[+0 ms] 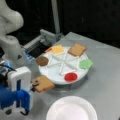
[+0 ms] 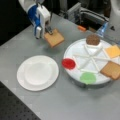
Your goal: Ingredient selection for cheeseburger or sandwich
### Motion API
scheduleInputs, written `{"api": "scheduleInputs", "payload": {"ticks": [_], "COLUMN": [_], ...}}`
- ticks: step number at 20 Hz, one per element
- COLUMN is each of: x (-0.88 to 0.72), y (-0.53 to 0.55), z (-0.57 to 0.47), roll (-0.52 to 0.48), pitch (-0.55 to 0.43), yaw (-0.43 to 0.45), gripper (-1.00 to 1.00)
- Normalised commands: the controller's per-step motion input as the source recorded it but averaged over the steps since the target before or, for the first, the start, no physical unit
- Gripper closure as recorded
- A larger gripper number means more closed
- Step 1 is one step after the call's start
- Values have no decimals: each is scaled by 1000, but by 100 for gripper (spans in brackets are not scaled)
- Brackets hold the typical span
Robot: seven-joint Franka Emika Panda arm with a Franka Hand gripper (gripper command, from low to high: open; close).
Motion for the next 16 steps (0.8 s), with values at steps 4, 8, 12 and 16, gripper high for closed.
{"api": "scheduleInputs", "payload": {"ticks": [4,8,12,16], "x": [532,527,507,489], "y": [-291,-313,-350,-316], "z": [-180,-195,-142,-114], "roll": [23,-88,-120,-158], "pitch": [115,147,150,146], "yaw": [446,486,472,410], "gripper": [100,100,100,100]}}
